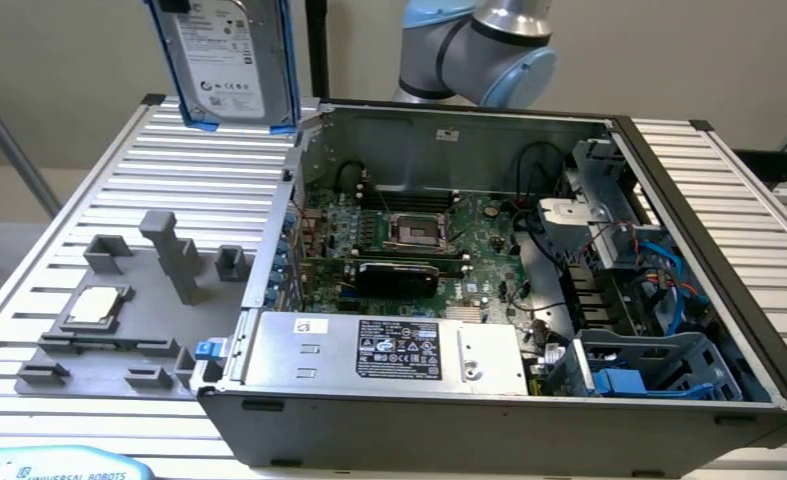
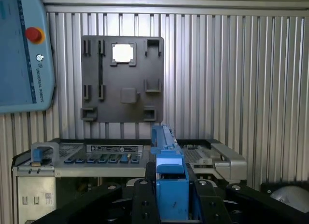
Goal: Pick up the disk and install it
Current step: 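Pick up the disk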
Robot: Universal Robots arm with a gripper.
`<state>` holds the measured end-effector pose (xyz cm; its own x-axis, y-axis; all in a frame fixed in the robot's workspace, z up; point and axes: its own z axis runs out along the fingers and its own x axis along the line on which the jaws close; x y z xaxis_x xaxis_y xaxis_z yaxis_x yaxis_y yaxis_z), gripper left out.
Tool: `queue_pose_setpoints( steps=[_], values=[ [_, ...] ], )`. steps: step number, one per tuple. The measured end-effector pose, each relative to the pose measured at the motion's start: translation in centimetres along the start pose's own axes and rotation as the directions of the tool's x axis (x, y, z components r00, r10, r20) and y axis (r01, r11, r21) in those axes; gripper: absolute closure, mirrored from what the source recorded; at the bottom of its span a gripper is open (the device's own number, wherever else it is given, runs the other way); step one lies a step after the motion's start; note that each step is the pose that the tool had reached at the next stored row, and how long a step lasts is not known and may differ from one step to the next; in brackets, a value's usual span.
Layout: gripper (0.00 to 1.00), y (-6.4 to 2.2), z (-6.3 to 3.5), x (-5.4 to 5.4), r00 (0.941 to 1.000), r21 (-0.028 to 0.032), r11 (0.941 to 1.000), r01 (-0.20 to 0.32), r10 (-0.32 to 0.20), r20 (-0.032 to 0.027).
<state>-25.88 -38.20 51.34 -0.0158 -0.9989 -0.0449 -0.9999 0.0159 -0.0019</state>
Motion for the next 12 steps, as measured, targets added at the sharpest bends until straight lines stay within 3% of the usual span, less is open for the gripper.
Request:
queue_pose_setpoints(
  steps=[12],
  values=[
    [0.67,-5.49,-0.06,1.6,1.0,-0.0001,1.0,0.0,0.0,0.0023]
  ],
)
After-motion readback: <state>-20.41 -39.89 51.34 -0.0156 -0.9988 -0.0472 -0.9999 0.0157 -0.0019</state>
